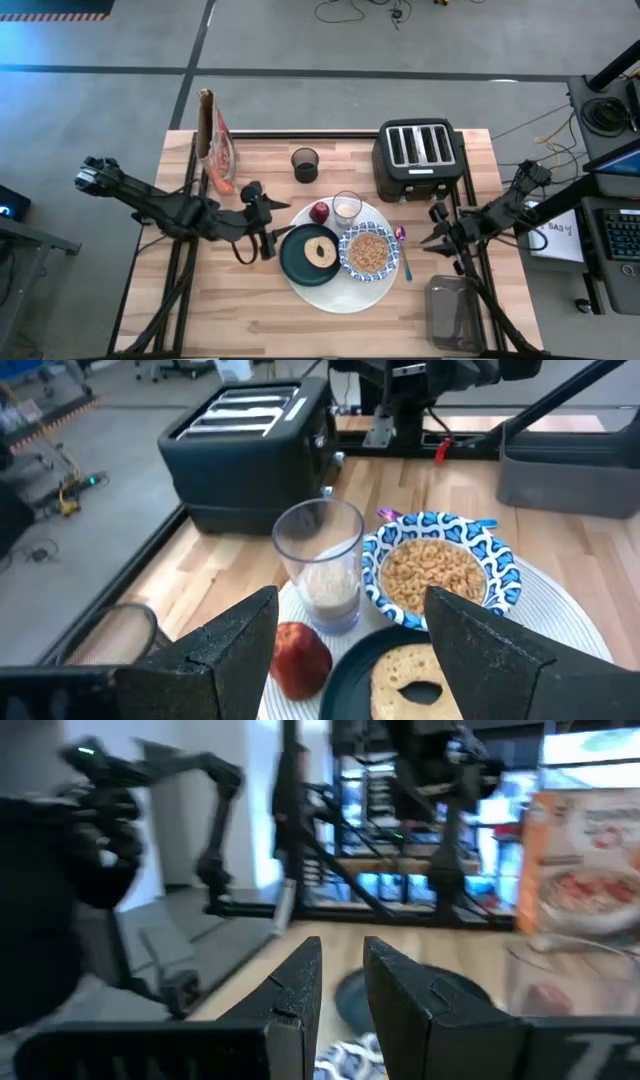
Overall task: Arrange a breakfast setting
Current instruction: Return to Home Position
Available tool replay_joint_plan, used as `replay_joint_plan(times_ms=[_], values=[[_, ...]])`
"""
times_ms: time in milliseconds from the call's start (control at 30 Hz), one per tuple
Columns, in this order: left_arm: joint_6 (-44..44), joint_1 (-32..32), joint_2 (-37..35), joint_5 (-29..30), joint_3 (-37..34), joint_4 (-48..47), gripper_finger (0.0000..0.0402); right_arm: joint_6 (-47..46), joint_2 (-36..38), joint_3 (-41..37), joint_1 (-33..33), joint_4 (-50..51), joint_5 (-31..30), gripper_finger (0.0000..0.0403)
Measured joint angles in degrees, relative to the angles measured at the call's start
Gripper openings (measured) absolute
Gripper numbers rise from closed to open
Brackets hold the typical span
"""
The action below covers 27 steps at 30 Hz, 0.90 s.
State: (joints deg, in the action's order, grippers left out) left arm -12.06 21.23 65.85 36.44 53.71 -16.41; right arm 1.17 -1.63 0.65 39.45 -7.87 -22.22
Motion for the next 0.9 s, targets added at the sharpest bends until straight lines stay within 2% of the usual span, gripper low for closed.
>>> replay_joint_plan(times_ms=[67, 233, 433, 533, 733, 900], values=[[1.5, 0.2, 0.0, 0.0, 0.0, 0.7, 0.0236, 0.1, 0.1, 0.0, 0.0, -0.5, 1.6, 0.0068], [3.0, 0.2, 0.3, -1.5, -0.1, 3.5, 0.0236, 0.0, 0.0, 0.0, 0.0, -0.1, 1.2, 0.0068], [2.9, 0.5, 3.5, -1.6, -1.0, 6.1, 0.0236, -9.2, -0.1, 0.0, 0.0, 2.0, 1.2, 0.0068], [3.0, 0.5, 5.7, -2.0, -1.0, 7.9, 0.0236, -10.6, 0.0, 0.0, 0.0, 2.0, 1.2, 0.0068], [9.3, 0.5, 10.8, -9.3, -1.0, 12.0, 0.0236, -10.6, 0.0, 0.0, 0.0, 2.0, 1.2, 0.0068], [10.2, 0.3, 12.3, -9.6, -1.2, 10.5, 0.0236, -10.6, 0.0, 0.0, 0.0, 2.0, 1.2, 0.0068]])
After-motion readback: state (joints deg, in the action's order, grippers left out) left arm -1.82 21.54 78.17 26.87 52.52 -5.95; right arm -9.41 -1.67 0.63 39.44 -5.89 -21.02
